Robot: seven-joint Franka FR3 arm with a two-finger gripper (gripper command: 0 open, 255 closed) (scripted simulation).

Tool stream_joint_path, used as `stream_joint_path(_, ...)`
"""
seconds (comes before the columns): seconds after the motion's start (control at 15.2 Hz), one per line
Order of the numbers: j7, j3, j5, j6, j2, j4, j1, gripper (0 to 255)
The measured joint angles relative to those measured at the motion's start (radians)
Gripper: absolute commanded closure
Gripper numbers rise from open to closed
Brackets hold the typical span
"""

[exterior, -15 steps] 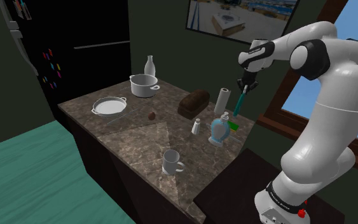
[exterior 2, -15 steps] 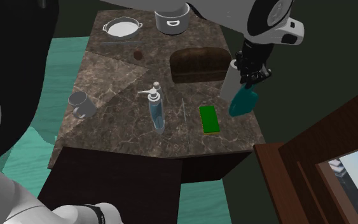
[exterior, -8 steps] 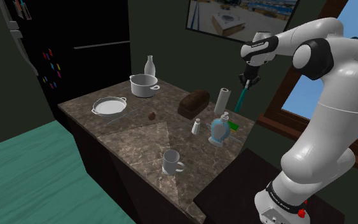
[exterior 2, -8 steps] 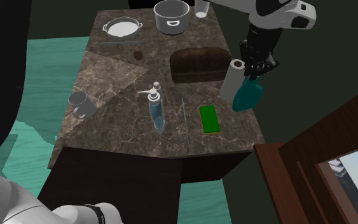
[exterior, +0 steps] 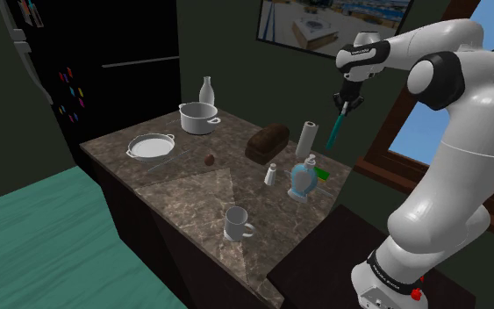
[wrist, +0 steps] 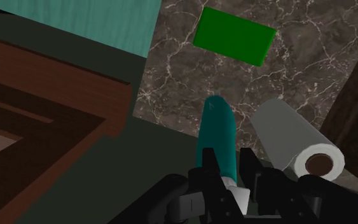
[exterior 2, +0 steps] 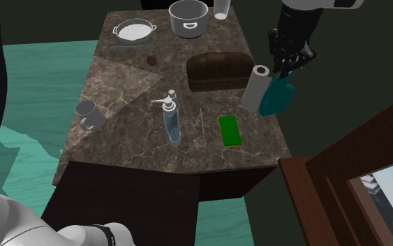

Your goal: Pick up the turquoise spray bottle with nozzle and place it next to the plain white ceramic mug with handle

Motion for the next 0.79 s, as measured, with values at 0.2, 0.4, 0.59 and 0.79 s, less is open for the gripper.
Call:
stream_joint_path(0.2,-0.003,-0.001,0.0,-0.038,-0.004,0.035,-0.001,255)
stream_joint_path(0.4,-0.006,-0.001,0.0,-0.077,-0.005,0.073,-0.001,255)
stream_joint_path(0.59,-0.008,-0.002,-0.001,-0.116,-0.01,0.108,-0.001,255)
stream_joint_path(0.79,-0.01,-0.002,0.001,-0.158,-0.004,0.154,-0.002,255)
